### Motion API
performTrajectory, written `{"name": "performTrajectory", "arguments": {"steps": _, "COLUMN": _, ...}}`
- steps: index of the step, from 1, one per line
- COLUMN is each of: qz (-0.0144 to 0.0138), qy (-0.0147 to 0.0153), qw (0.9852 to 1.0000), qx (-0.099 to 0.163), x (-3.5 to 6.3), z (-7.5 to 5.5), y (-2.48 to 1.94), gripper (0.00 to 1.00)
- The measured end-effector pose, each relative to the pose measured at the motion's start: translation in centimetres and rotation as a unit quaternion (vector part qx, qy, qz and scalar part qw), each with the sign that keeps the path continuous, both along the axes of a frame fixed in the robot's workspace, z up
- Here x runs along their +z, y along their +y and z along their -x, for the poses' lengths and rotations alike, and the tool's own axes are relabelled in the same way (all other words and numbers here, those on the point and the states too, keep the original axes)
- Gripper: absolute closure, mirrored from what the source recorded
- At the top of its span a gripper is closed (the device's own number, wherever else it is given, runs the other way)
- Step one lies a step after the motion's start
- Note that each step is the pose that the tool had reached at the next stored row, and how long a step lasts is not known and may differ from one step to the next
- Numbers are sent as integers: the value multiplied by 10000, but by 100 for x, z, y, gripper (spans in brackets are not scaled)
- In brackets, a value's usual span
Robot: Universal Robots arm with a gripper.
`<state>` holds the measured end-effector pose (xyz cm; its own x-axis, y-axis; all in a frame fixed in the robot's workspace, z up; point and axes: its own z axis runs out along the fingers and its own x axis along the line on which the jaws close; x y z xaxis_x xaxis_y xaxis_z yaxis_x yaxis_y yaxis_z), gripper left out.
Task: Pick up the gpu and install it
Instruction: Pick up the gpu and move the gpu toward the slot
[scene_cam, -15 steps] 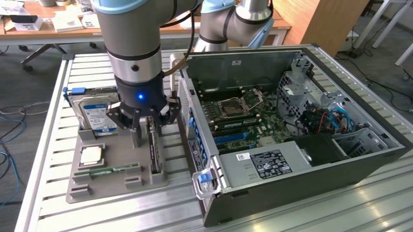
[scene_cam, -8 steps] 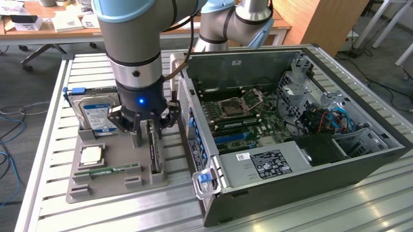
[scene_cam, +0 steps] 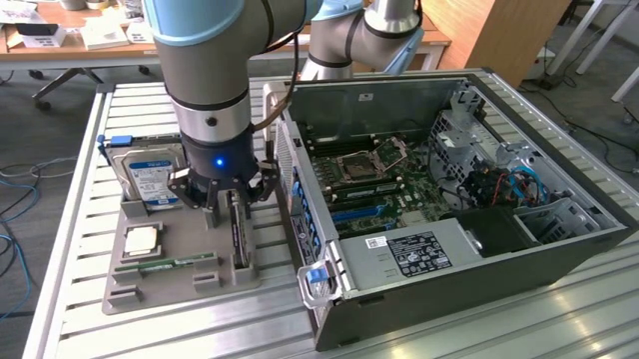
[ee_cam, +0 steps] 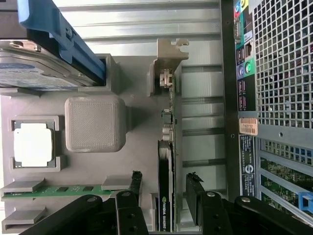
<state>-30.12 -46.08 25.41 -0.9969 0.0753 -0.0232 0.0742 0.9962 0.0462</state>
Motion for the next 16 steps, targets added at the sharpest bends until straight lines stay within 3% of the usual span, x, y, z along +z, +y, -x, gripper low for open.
{"name": "performTrajectory", "arguments": {"steps": 16, "qz": 0, "qy": 0, "qw": 10000, "qx": 0, "x": -137, "z": 0, "y": 0, "gripper": 51}}
